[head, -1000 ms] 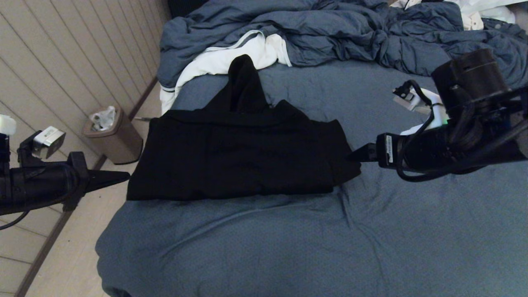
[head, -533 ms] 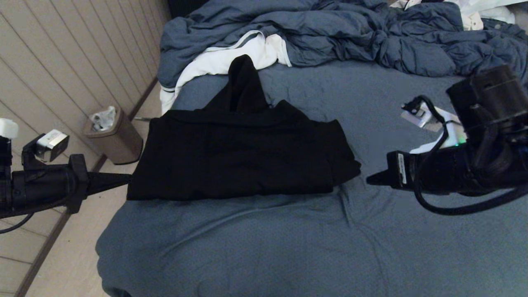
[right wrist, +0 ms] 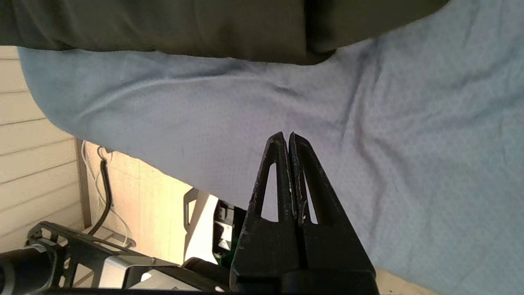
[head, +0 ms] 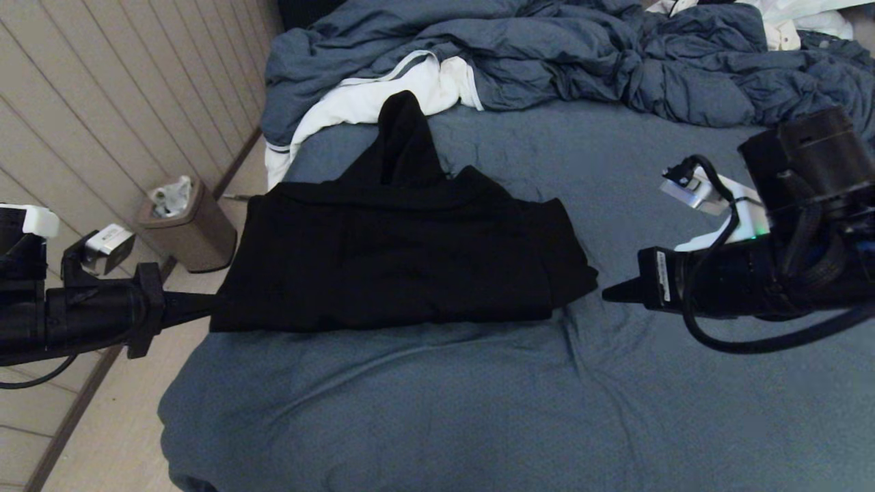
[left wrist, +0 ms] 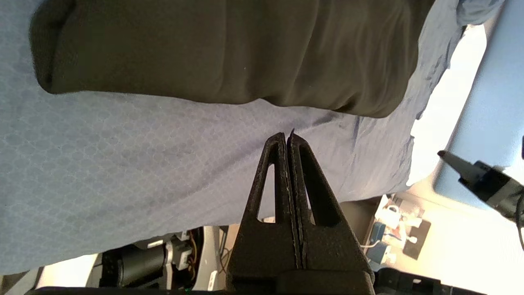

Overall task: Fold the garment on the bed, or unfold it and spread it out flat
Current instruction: Fold the black sweatshirt

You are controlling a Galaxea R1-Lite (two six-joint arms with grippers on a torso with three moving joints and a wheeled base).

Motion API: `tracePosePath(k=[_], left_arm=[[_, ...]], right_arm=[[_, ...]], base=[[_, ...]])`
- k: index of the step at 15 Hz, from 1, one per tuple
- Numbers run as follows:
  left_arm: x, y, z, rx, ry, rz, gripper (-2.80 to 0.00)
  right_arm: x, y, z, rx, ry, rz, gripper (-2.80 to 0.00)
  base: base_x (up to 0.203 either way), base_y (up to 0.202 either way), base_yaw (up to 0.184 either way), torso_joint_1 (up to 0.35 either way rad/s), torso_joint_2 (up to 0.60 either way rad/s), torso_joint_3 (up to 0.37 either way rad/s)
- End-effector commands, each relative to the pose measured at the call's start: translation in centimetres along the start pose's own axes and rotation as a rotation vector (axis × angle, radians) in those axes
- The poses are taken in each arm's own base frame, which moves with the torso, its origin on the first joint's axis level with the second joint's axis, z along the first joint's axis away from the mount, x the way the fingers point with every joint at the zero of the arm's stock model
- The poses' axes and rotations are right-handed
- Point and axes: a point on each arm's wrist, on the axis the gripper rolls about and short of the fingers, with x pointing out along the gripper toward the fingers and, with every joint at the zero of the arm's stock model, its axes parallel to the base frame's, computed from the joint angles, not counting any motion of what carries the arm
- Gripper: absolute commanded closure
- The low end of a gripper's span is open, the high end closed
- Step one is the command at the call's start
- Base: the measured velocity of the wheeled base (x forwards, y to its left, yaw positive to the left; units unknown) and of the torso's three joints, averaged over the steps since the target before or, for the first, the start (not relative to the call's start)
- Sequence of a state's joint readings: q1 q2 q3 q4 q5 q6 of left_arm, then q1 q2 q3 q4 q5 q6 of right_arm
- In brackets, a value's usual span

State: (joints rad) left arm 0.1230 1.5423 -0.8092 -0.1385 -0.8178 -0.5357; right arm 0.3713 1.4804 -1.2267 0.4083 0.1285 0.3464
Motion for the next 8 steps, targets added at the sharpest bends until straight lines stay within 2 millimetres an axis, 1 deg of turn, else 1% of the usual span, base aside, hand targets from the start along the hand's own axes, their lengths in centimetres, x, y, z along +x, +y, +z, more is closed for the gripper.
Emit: tracePosePath(k=[1, 4, 6, 8], left_arm=[[-0.21, -0.16, -0.23, 0.001, 0.000, -0.007, 0.00], [-0.39, -0.29, -0.27, 0.010, -0.005, -0.009, 0.00], [-0.05, 0.05, -0.13, 0.002, 0.000, 0.000, 0.00], [0.21, 0.34, -0.05, -0.010, 0.007, 0.004, 0.00]], right_arm=[[0.25, 0.12, 0.51, 0.007, -0.004, 0.004, 0.00], [-0.16, 0.03, 0.45, 0.010, -0.008, -0.001, 0.00], [-0.30, -0.02, 0.17, 0.009, -0.002, -0.003, 0.00], [-0.04, -0.01, 0.41, 0.009, -0.002, -0.007, 0.00]], base=[[0.000, 0.000, 0.000, 0.000, 0.00, 0.000], [0.000, 0.000, 0.000, 0.000, 0.00, 0.000], [0.000, 0.000, 0.000, 0.000, 0.00, 0.000], [0.000, 0.000, 0.000, 0.000, 0.00, 0.000]])
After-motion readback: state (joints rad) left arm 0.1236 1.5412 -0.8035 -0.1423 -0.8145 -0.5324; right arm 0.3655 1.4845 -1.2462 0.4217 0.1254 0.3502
